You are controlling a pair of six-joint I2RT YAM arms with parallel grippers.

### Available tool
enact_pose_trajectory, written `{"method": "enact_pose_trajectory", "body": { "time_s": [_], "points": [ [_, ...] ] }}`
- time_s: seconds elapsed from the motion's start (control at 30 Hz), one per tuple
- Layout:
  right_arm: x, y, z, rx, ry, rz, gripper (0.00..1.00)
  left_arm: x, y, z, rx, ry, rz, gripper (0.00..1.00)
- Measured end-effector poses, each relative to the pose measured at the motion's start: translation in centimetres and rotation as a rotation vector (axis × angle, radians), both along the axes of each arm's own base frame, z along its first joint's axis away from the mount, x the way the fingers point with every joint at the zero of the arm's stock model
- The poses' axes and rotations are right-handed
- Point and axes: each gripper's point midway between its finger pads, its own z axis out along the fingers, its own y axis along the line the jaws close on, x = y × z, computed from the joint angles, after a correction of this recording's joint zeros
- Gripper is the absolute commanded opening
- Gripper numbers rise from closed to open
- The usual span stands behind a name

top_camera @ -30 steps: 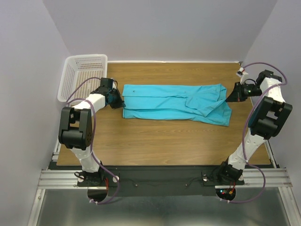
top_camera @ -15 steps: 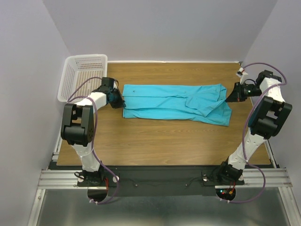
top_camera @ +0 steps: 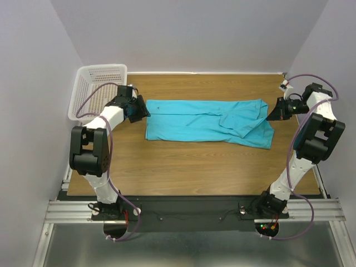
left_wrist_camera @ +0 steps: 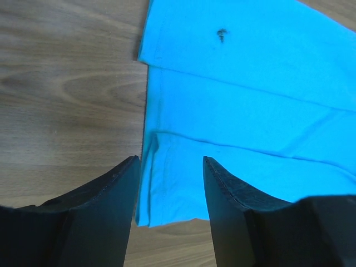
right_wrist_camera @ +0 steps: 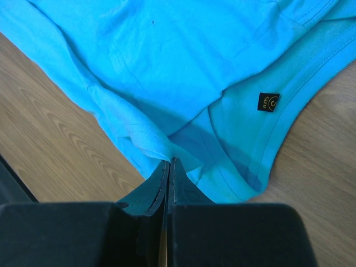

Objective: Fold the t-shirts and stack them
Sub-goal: Fold the tshirt

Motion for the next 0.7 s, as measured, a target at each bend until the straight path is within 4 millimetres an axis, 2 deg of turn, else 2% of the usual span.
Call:
{"method": "enact_pose_trajectory", "body": {
  "time_s": [0.13,0.23,0.37,0.5,0.7],
  "points": [
    [0.0,0.0,0.0,0.0,0.0,0.001,0.01,-0.3,-0.8,2.6,-0.031,-0.075,-0.057,0.59],
    [0.0,0.2,0.0,0.0,0.0,0.004,0.01,-1.6,-1.5,3.2,-0.06,-0.103,-0.101,0.58],
    [0.1,0.2,-0.1,0.001,0.001,0.005,0.01,-3.9,-3.5,1.7,-0.089,-0.072,-0.169,0.57],
    [0.1,0.4,-0.4,0.008,0.014,0.006,0.01,-6.2,-5.5,-0.7,-0.107,-0.012,-0.225,0.56],
    [0.7,0.7,-1.0,0.023,0.036,-0.004,0.01,-6.2,-5.7,-3.3,-0.101,0.035,-0.209,0.56]
  ]
}}
